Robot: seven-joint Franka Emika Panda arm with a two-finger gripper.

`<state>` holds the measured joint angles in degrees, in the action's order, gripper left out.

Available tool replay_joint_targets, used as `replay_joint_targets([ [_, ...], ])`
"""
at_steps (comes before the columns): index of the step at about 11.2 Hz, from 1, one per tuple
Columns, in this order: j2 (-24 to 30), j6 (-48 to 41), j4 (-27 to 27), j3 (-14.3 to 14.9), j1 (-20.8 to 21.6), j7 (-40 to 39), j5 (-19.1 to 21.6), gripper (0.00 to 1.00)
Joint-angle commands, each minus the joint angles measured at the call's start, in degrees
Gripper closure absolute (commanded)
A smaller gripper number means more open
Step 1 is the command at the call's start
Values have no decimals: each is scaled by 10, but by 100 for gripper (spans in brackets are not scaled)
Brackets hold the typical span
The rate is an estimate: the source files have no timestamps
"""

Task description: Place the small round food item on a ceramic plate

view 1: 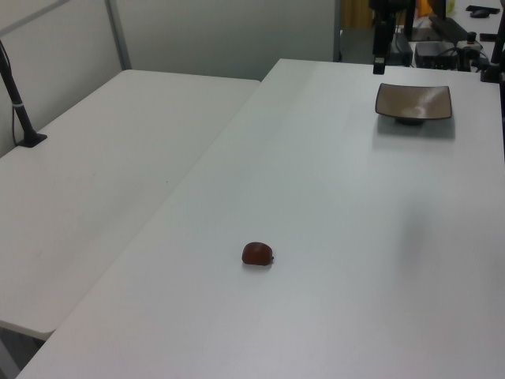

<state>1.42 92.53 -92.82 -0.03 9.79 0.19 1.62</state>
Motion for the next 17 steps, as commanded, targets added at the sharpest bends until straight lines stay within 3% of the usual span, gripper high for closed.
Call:
replay_joint_targets([
  [1, 5, 11, -12, -3, -7, -13, 3, 0],
  [10, -8, 32, -11, -4, 1, -7, 4, 0],
  [17, -51, 74, 16, -8, 38, 25, 6, 0],
])
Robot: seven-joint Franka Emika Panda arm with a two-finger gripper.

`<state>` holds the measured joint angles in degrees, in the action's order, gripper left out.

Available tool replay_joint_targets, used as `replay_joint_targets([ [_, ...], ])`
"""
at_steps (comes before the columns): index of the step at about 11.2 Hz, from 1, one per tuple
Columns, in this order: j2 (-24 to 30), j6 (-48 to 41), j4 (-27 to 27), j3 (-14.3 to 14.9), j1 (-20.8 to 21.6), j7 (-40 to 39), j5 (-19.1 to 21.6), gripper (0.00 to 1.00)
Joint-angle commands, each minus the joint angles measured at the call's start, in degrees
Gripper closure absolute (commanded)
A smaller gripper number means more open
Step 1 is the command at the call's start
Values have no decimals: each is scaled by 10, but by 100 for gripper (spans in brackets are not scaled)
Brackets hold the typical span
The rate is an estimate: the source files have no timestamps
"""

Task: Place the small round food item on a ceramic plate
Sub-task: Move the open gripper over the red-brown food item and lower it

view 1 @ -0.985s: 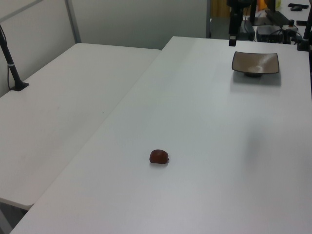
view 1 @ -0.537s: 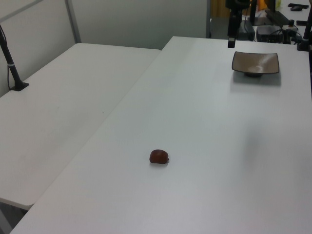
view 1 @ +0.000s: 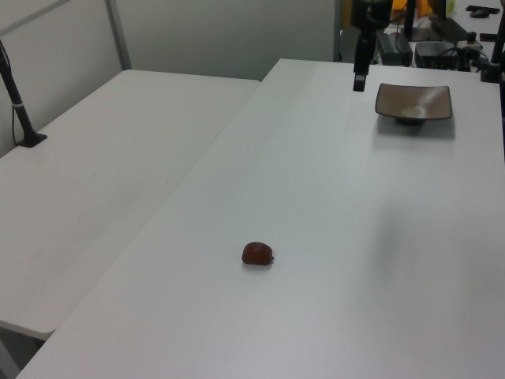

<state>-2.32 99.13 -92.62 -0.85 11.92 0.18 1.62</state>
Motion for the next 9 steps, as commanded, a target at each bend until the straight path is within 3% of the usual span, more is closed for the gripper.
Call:
replay_joint_targets([
  [1, -21, 10, 27, 1, 27, 46, 3, 0],
  [6, -88, 17, 98, 1, 84, 104, 2, 0],
  [9, -130, 69, 111, 1, 115, 157, -1, 0],
])
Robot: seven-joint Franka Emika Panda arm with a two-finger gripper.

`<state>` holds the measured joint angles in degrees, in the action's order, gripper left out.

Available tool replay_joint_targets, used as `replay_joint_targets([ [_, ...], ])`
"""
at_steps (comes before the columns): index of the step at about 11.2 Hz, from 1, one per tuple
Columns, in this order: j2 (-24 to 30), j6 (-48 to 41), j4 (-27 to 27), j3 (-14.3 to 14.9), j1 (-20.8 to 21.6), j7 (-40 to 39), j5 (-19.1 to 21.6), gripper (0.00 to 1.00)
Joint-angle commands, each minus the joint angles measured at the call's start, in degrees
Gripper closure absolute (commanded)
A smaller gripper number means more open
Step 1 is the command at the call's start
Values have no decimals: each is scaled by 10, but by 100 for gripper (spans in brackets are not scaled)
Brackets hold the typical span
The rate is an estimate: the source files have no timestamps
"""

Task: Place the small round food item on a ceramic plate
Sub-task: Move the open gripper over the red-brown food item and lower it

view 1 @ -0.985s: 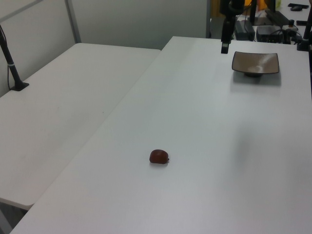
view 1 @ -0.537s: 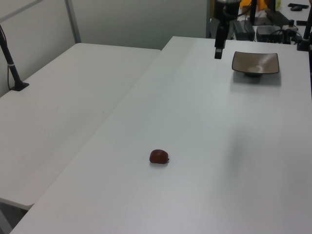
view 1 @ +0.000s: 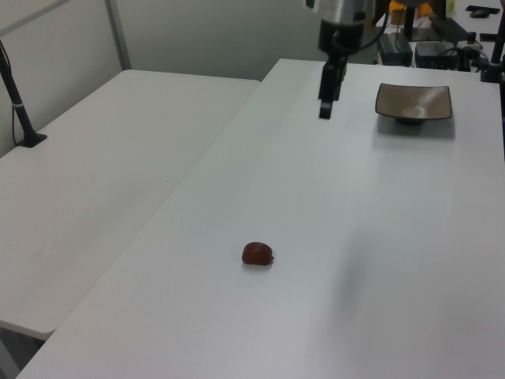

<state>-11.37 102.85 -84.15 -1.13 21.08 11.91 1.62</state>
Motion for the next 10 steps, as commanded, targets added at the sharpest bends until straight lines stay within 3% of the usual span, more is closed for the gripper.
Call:
replay_joint_targets([
  [1, -63, 37, 48, 3, 33, 47, -3, 0],
  [7, -196, 95, 127, 4, 71, 115, -47, 0],
  [10, -237, 135, 138, 4, 78, 145, -63, 0],
])
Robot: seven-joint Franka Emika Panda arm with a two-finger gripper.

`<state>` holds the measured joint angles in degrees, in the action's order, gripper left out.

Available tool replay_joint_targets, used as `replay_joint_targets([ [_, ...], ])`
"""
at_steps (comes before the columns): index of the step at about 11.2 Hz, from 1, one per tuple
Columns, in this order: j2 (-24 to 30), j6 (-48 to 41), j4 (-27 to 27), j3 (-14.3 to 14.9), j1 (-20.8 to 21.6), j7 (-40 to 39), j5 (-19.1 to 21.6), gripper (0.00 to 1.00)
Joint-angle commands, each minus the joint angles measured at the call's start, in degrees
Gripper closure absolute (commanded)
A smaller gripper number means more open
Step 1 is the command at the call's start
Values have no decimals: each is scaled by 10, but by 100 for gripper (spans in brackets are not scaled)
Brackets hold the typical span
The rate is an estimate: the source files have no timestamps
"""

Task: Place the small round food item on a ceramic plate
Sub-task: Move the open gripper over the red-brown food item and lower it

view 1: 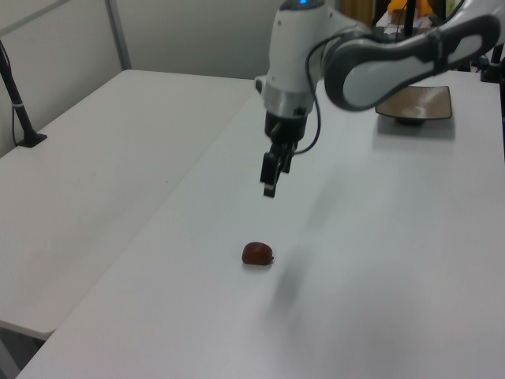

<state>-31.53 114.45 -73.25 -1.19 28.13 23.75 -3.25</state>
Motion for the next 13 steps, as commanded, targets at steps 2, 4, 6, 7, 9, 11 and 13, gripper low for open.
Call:
replay_joint_targets([
  [2, -70, 26, 52, 6, 16, 34, -23, 0],
  [4, -91, 47, 54, 5, 19, 37, -27, 0],
  [6, -105, 66, 54, 6, 25, 37, -27, 0],
  [7, -113, 74, 55, 5, 27, 37, -27, 0],
  [9, -123, 94, 52, 5, 32, 37, -27, 0],
  [11, -133, 103, 50, 5, 35, 38, -39, 0],
  [13, -140, 121, 42, 4, 36, 38, -51, 0],
])
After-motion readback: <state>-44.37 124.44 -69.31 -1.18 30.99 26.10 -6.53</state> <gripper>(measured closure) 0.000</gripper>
